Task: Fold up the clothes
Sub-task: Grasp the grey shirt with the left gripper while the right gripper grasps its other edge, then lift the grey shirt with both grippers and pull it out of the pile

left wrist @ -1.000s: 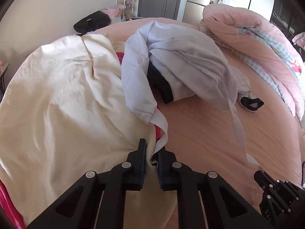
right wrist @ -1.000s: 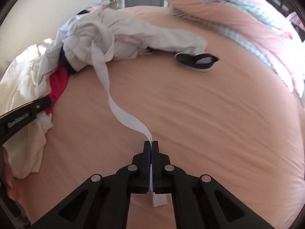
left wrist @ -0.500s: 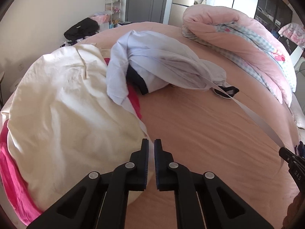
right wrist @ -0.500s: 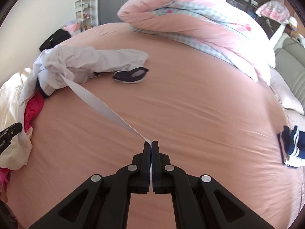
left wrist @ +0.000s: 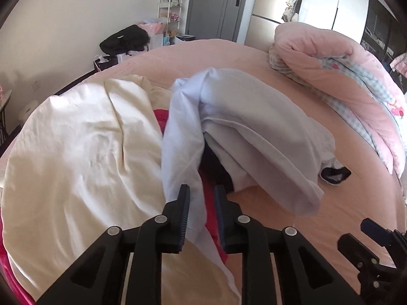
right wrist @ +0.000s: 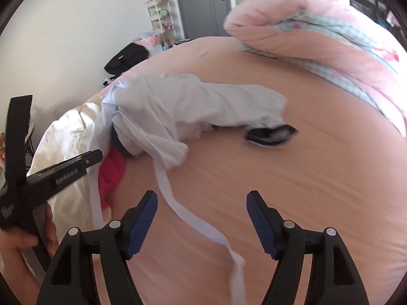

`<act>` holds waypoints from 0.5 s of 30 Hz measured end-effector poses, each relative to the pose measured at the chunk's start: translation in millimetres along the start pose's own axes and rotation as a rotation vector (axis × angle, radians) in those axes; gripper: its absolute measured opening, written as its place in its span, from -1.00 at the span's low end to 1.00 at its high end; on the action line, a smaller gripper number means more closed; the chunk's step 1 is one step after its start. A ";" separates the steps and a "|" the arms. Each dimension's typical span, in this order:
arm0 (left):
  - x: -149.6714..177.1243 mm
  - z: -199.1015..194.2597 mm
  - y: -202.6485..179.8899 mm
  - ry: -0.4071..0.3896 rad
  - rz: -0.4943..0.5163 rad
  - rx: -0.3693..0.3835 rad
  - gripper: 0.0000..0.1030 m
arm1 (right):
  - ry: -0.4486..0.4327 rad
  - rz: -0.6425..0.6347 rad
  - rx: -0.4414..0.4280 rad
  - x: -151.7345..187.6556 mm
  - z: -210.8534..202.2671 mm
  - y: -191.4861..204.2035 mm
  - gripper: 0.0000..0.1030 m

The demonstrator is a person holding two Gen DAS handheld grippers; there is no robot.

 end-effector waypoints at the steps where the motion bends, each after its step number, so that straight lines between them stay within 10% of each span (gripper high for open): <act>1: -1.4 6.2 2.5 0.007 -0.013 0.010 -0.50 | 0.002 -0.002 0.001 -6.3 12.5 3.9 0.40; 7: 2.2 28.3 11.9 0.010 -0.043 0.084 -0.41 | 0.053 -0.026 0.030 -35.2 86.6 15.1 0.33; 9: 2.8 29.8 7.5 0.009 -0.011 0.099 -0.51 | 0.089 0.005 0.050 -39.5 100.3 11.7 -0.64; 15: 1.9 9.6 0.1 -0.048 0.016 0.149 -0.85 | -0.005 0.045 0.099 -50.8 75.8 0.3 -0.86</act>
Point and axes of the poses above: each gripper's, at about its wrist camera, not at the fingertips, and z roughly the way its jaws point, y to its left, x to its underside, the point moved 3 cm from there along z, roughly the way its jaws point, and after that the axes turned 15 degrees about -x, right-handed, at the moved point
